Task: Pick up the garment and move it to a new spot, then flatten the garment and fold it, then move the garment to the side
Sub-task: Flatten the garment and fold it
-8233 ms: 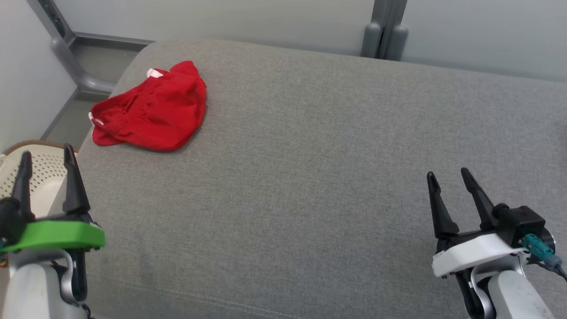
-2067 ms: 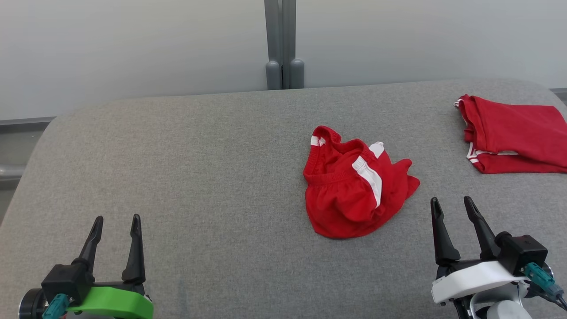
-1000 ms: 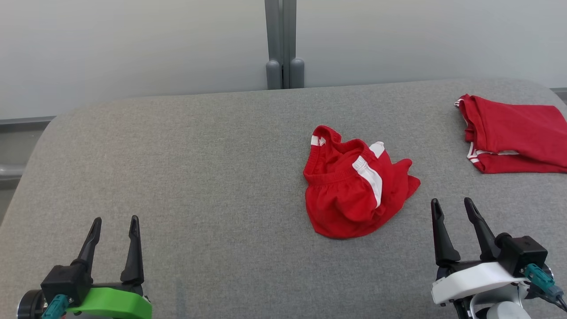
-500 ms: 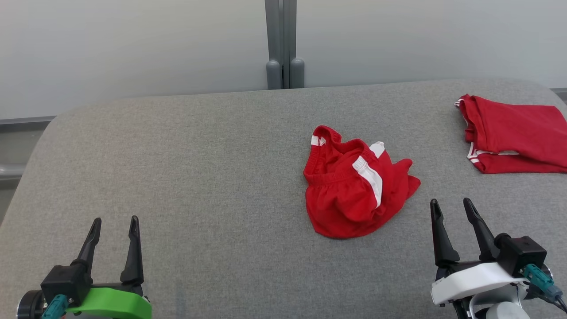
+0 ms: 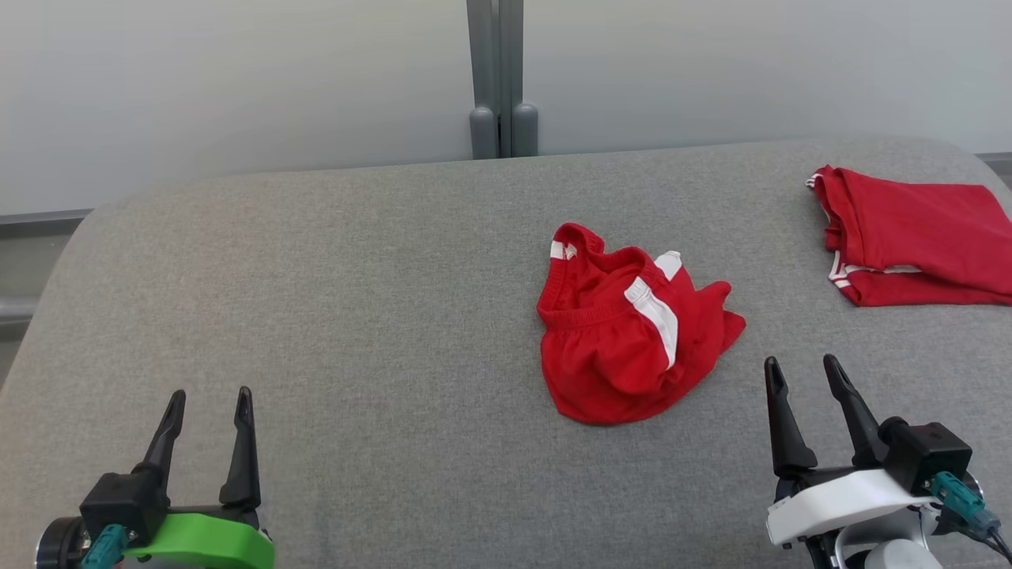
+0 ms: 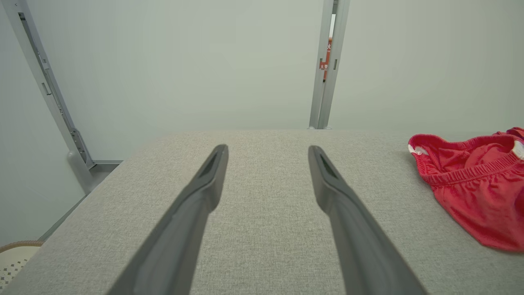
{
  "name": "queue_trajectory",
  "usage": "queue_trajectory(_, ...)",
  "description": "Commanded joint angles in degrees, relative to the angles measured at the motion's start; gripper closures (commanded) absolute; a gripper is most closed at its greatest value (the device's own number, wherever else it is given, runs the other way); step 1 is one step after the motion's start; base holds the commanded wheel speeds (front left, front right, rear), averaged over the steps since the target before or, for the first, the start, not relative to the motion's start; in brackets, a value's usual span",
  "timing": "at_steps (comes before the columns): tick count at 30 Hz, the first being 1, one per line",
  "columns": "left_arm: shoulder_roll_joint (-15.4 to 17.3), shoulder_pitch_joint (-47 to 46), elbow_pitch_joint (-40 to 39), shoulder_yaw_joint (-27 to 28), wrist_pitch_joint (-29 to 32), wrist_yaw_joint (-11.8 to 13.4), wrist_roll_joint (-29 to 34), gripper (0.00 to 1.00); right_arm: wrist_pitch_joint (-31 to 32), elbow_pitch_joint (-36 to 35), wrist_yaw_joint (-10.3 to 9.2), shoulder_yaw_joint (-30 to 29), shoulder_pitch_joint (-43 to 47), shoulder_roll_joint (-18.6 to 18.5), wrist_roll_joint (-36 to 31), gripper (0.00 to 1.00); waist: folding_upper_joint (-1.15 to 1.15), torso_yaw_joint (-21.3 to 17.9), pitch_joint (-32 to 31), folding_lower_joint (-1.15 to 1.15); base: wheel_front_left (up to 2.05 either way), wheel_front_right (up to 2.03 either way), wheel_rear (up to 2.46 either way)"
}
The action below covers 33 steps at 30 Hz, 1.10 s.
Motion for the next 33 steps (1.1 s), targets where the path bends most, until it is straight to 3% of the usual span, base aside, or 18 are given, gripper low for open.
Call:
queue_trajectory(1, 0.3, -0.9, 0.3, -0.5, -0.2, -0.2, 0.6, 0.00, -0.2, 0.1, -0.10, 0.0, -0.2, 0.0, -0.2, 0.00, 0.00, -0.3, 0.3, 0.00, 0.00, 0.00, 0.00)
queue_trajectory(6, 0.4, -4.9, 0.9, -4.2, -0.2, -0.2, 0.8, 0.00, -0.2, 0.3, -0.10, 0.3, -0.7, -0.1, 0.0, 0.00, 0.00, -1.3, 1.1, 0.00, 0.00, 0.00, 0.00)
queue_trajectory(12, 1.1, -13.9, 3.0, -13.6, -0.2, -0.2, 0.1, 0.00, -0.2, 0.1, -0.10, 1.0, -2.3, 0.1, 0.1, 0.00, 0.00, -4.1, 3.5, 0.00, 0.00, 0.00, 0.00)
queue_trajectory(24, 3.5, -33.7, 12.2, -34.9, 0.0, -0.2, -4.9, 0.00, -0.2, -0.5, -0.10, 1.2, -5.8, 0.6, 0.2, 0.00, 0.00, -14.6, 10.8, 0.00, 0.00, 0.00, 0.00)
queue_trajectory(33, 4.6, -41.2, 20.5, -44.7, 0.3, -0.2, -10.7, 0.00, -0.2, -1.2, -0.10, 0.9, -6.8, 0.9, 1.5, 0.00, 0.00, -20.5, 14.7, 0.00, 0.00, 0.00, 0.00)
